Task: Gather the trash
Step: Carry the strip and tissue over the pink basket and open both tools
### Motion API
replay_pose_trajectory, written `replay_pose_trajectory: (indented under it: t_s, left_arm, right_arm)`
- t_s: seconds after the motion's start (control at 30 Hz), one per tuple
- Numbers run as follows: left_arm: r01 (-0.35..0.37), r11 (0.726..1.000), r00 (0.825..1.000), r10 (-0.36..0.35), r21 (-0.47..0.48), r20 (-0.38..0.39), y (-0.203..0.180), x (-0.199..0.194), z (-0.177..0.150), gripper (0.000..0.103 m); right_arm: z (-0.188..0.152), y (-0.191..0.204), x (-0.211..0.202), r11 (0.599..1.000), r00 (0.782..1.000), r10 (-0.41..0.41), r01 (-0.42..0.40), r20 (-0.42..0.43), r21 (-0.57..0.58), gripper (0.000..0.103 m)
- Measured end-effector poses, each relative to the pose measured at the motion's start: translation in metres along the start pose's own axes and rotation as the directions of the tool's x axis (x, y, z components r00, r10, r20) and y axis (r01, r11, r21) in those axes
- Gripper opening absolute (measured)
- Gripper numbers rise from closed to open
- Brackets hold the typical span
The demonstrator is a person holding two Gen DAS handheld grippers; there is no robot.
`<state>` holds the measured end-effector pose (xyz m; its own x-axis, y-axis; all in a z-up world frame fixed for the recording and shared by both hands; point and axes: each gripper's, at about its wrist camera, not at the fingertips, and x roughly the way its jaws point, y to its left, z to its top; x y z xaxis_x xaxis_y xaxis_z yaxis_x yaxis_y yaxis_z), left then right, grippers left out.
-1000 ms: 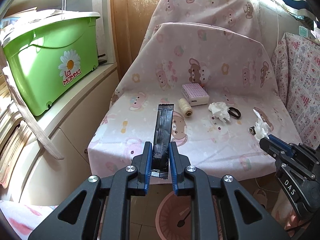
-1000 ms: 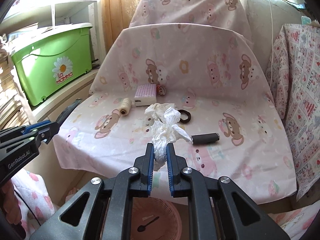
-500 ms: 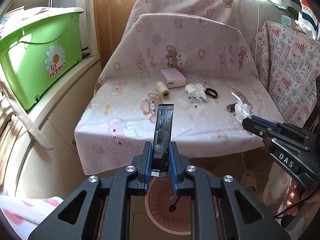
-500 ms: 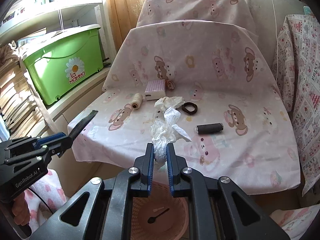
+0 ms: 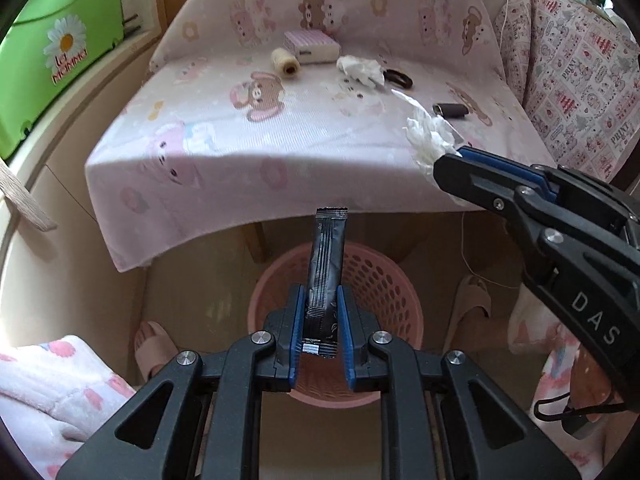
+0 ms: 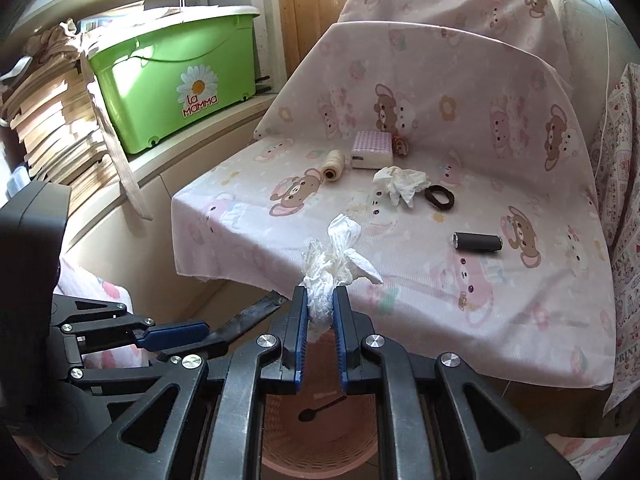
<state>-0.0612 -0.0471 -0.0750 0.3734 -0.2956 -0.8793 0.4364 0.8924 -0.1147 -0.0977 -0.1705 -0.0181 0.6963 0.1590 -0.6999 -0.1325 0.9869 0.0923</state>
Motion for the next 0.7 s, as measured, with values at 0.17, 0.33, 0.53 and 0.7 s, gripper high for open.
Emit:
replay_pose_trajectory:
  t_s: [0.17, 0.33, 0.53, 0.7]
  left_arm:
    - [0.029, 0.998, 0.992, -0.036, -0.059, -0.122, 0.006, 0.023, -0.007, 0.016]
    - [-0.006, 0.997, 0.983, -0.009, -0.083, -0.182, 0.009, 0.039, -0.012, 0.016]
    - [-0.046, 0.993, 0.977, 0.022, -0.109, -0.214, 0.013, 0.055, -0.010, 0.016]
    - [-0.030, 0.992, 0.964, -0.005, -0.125, -0.266, 0.015, 0.071, -0.012, 0.016]
  right_arm:
    - [-0.007, 0.000, 0.012, 0.999, 0.995, 0.051, -0.052, -0.087, -0.009, 0.014]
    - [-0.019, 0.003, 0.029, 0.999, 0.983, 0.049, -0.052, -0.177, -0.015, 0.014]
    - [-0.032, -0.001, 0.051, 0.999, 0.966, 0.042, -0.035, -0.254, 0.031, 0.014]
    - [-0.046, -0.005, 0.070, 0.998, 0.950, 0.039, -0.022, -0.308, 0.060, 0.014]
